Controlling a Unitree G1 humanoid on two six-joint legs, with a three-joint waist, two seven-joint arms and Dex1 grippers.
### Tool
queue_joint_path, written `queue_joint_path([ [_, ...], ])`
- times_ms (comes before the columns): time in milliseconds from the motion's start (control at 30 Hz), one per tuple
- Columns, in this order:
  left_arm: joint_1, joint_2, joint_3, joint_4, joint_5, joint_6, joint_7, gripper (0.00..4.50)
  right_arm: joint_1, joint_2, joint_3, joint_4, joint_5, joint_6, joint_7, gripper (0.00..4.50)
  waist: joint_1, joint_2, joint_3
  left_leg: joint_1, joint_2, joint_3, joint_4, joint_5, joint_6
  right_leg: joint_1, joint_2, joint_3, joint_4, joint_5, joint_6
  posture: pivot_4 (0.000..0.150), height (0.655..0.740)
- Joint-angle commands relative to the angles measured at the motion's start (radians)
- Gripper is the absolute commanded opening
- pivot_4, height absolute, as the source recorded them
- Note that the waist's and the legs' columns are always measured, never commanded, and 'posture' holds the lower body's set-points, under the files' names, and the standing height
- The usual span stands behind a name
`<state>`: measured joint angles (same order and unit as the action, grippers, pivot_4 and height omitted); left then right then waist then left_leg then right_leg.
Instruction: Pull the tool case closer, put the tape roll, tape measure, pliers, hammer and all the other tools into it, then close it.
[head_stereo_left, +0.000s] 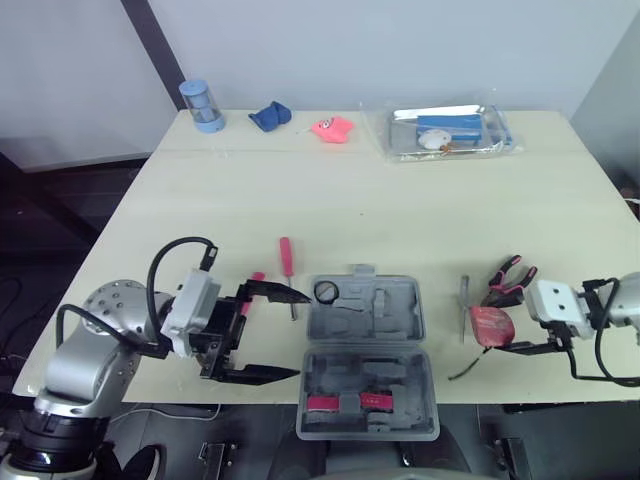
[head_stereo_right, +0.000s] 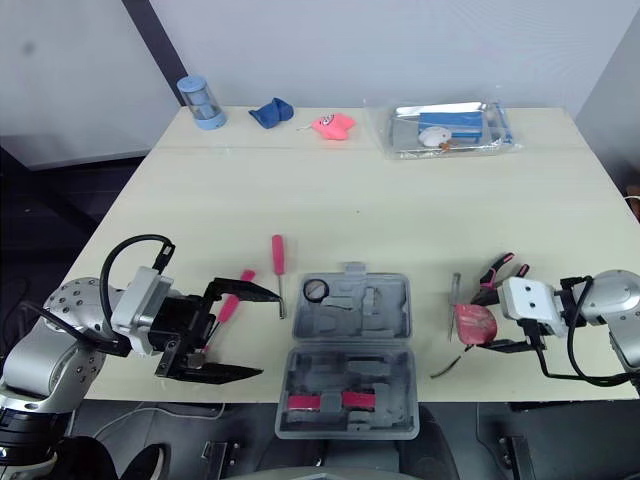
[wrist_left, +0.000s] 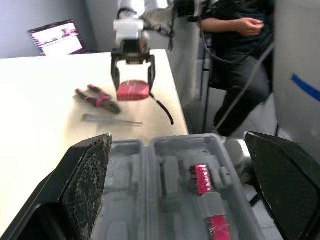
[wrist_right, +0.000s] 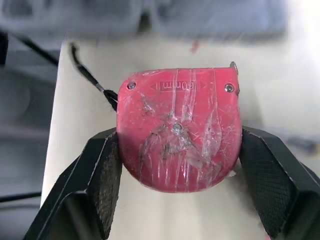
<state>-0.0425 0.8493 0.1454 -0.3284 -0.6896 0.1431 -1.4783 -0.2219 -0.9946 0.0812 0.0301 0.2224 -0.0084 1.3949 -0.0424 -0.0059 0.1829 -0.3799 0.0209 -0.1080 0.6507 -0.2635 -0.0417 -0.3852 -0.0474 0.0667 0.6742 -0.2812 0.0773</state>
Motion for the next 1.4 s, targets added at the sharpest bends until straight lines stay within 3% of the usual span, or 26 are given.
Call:
queue_joint_path([
  [33, 0.014, -0.009, 0.036, 0.005, -0.003, -0.017, 0.013, 4.5, -0.037, -0.011, 0.003, -0.148, -0.002, 0.175, -0.06, 2.92, 0.001, 0.0, 0.0, 0.0, 0.0, 0.0, 0.0, 0.0, 0.0, 0.0, 0.0, 0.0, 0.0, 0.0, 0.0, 0.15, 0.74],
  [267, 0.057, -0.016, 0.079, 0.025, -0.007, -0.025, 0.025, 4.5, -0.202, 0.065, 0.166, -0.261, -0.114, 0.433, -0.143, 2.92, -0.003, 0.0, 0.0, -0.001, 0.0, 0.0, 0.0, 0.0, 0.0, -0.001, 0.0, 0.0, -0.001, 0.0, 0.0, 0.15, 0.74],
  [467, 0.051, -0.023, 0.087, 0.064, 0.011, -0.045, 0.033, 4.5, -0.446, 0.153, 0.397, -0.242, -0.309, 0.638, -0.153, 2.92, -0.002, 0.0, 0.0, -0.003, 0.0, 0.0, 0.0, 0.0, 0.0, -0.004, 0.0, 0.0, 0.0, 0.0, 0.0, 0.15, 0.74],
  [667, 0.038, -0.033, 0.087, 0.102, 0.036, -0.07, 0.049, 4.5, -0.596, 0.224, 0.56, -0.213, -0.425, 0.753, -0.116, 2.92, 0.002, 0.0, 0.0, -0.011, 0.0, -0.001, 0.0, 0.0, 0.0, -0.013, 0.0, -0.001, 0.001, 0.0, 0.0, 0.15, 0.74],
  [1033, 0.04, -0.047, 0.082, 0.124, 0.061, -0.094, 0.057, 4.5, -0.662, 0.322, 0.707, -0.17, -0.505, 0.882, -0.101, 2.92, -0.002, 0.0, 0.0, -0.016, 0.0, -0.002, 0.001, 0.0, 0.0, -0.018, 0.0, -0.002, 0.004, 0.0, 0.0, 0.15, 0.74],
  [1400, 0.042, -0.052, 0.071, 0.129, 0.065, -0.103, 0.055, 4.5, -0.664, 0.428, 0.717, -0.054, -0.531, 0.904, -0.189, 2.92, -0.003, 0.0, 0.0, -0.016, -0.001, -0.002, 0.001, 0.0, -0.001, -0.018, 0.0, -0.002, 0.004, 0.0, 0.0, 0.15, 0.74],
])
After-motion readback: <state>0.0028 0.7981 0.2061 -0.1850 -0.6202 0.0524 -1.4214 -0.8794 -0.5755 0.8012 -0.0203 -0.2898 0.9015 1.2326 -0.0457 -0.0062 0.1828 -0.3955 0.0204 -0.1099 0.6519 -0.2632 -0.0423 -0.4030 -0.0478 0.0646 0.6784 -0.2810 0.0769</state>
